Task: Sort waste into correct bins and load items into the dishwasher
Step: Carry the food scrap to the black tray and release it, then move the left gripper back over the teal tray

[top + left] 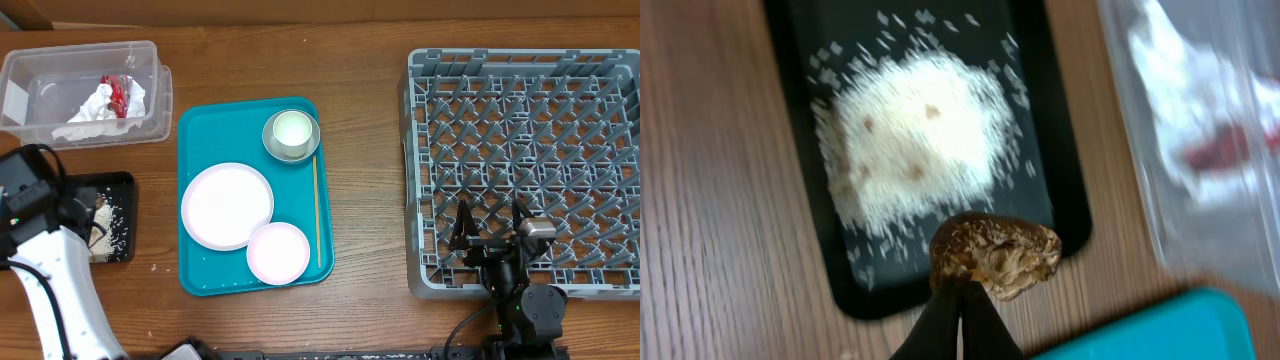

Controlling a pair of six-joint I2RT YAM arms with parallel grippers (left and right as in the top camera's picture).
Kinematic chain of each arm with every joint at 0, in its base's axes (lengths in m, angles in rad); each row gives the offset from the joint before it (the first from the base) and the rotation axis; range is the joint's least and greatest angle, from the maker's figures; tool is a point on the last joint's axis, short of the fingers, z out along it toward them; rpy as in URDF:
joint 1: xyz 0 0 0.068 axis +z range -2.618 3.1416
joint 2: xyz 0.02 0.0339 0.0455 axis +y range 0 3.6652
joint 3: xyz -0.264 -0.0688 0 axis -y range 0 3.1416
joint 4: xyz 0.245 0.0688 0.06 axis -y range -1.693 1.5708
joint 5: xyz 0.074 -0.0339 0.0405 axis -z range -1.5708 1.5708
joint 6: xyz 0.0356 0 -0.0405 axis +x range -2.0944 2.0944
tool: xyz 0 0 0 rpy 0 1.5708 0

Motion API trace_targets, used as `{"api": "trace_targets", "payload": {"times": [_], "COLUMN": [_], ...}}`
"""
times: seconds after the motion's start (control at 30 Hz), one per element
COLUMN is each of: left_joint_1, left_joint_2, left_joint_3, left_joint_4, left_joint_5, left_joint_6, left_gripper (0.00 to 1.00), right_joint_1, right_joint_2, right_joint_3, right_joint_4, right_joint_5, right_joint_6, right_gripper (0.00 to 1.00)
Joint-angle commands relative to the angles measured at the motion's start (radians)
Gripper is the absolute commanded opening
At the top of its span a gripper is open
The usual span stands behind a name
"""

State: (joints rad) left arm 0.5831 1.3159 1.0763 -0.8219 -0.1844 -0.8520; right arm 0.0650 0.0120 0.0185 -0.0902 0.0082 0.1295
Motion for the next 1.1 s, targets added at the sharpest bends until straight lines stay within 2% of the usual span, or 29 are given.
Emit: {"api": "trace_targets", "payload": {"times": [0.0, 0.07, 0.1, 0.13, 0.2, 0.33, 0.37, 0.53, 0.67, 0.8, 0.87, 0.93, 1.07], "left_joint_1": [0.032, 0.039, 0.04, 0.041, 0.041, 0.041, 0.041, 0.041, 0.037, 0.016, -0.01, -0.047, -0.153], "left_joint_2": [0.083, 0.134, 0.157, 0.181, 0.21, 0.207, 0.201, 0.121, -0.002, -0.092, -0.114, -0.123, -0.114], "left_joint_3": [0.018, 0.018, 0.018, 0.018, 0.018, 0.023, 0.028, 0.095, 0.146, 0.146, 0.146, 0.146, 0.139], "left_joint_4": [0.041, 0.066, 0.08, 0.1, 0.123, 0.114, 0.106, -0.011, -0.084, -0.147, -0.218, -0.305, -0.446], "left_joint_5": [-0.092, -0.105, -0.104, -0.104, -0.103, -0.084, -0.072, 0.054, 0.389, 0.74, 0.839, 0.853, 0.735], "left_joint_6": [-0.079, -0.08, -0.08, -0.08, -0.079, -0.02, -0.003, 0.018, 0.164, 0.364, 0.451, 0.496, 0.497], "left_gripper": [0.04, 0.05, 0.08, 0.19, 0.52, 0.96, 1.0, 1.0, 1.0, 0.95, 0.95, 0.97, 1.0], "right_joint_1": [-0.005, -0.005, -0.005, -0.005, -0.005, -0.005, -0.005, -0.005, -0.005, -0.005, -0.005, -0.005, -0.005], "right_joint_2": [-0.009, -0.009, -0.009, -0.009, -0.009, -0.009, -0.009, -0.009, -0.009, -0.009, -0.009, -0.009, -0.009], "right_joint_3": [-0.01, -0.01, -0.01, -0.01, -0.01, -0.01, -0.01, -0.01, -0.01, -0.01, -0.01, -0.01, -0.01], "right_joint_4": [0.008, 0.008, 0.008, 0.008, 0.008, 0.008, 0.008, 0.008, 0.008, 0.008, 0.008, 0.008, 0.008], "right_joint_5": [0.013, 0.013, 0.013, 0.013, 0.013, 0.013, 0.013, 0.013, 0.013, 0.013, 0.013, 0.013, 0.013], "right_joint_6": [-0.006, -0.006, -0.006, -0.006, -0.006, -0.006, -0.006, -0.006, -0.006, -0.006, -0.006, -0.006, -0.006], "right_gripper": [1.0, 1.0, 1.0, 1.0, 1.0, 1.0, 1.0, 1.0, 1.0, 1.0, 1.0, 1.0, 1.0]}}
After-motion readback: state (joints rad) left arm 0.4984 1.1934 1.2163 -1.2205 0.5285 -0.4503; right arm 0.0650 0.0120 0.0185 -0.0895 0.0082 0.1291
